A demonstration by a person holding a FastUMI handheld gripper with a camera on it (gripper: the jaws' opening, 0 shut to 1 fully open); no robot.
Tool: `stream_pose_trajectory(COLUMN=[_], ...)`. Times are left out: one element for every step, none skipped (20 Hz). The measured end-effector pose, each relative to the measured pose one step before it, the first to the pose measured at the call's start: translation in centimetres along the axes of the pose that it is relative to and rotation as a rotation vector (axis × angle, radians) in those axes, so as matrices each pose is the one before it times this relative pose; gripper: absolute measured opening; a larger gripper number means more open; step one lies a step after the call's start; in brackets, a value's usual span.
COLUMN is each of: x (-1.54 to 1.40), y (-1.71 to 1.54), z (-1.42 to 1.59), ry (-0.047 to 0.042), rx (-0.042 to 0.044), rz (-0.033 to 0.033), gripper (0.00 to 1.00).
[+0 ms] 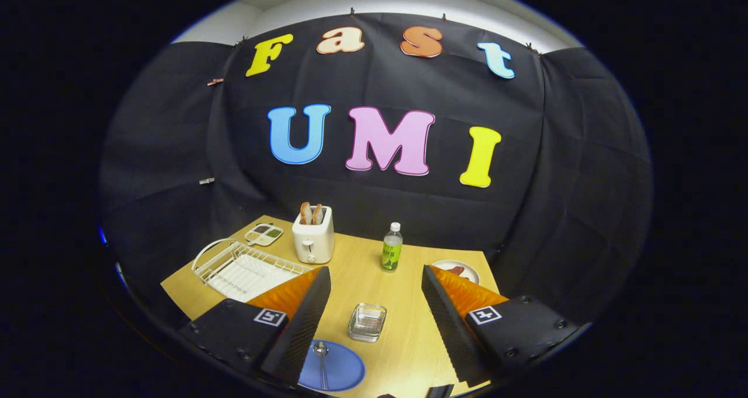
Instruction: Take the plate from the dish rack, then take the spoon from the basket and place it into the plate.
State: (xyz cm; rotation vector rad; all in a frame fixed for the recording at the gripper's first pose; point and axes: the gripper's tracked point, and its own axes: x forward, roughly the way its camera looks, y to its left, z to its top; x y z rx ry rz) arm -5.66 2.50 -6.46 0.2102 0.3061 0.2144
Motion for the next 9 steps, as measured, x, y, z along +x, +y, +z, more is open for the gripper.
stream_pose_trajectory(x=[-0.345,-0.224,-0.263,-0.051,-0.296,-0.164,-0.078,-0.15,0.023], y=[-0.267,-0.22,-0.32,-0.267,-0.246,-0.216,-0.364,-0.332,-0.333], z=[0.829,0.694,0.655,0.567,0.62,0.606,0.517,0.474,0.356], ry=[-0.02022,-0.01523,-0.01807,-0.01182,-0.01183,-0.01304,-0.01259,-0.01183,-0.01103], rx=[-0.00227,-0.00334,-0.00424,-0.00325,0.00036,0.00034,-0.00068,-0.00286,-0.00846], rz=[-0.00133,0.00175,0.00212,0.00358,0.00489,0.00479,0.00236,0.002,0.00244], gripper=[0.96,0.97,0.96,0.96,0.96,0.96,0.96,0.96,0.96])
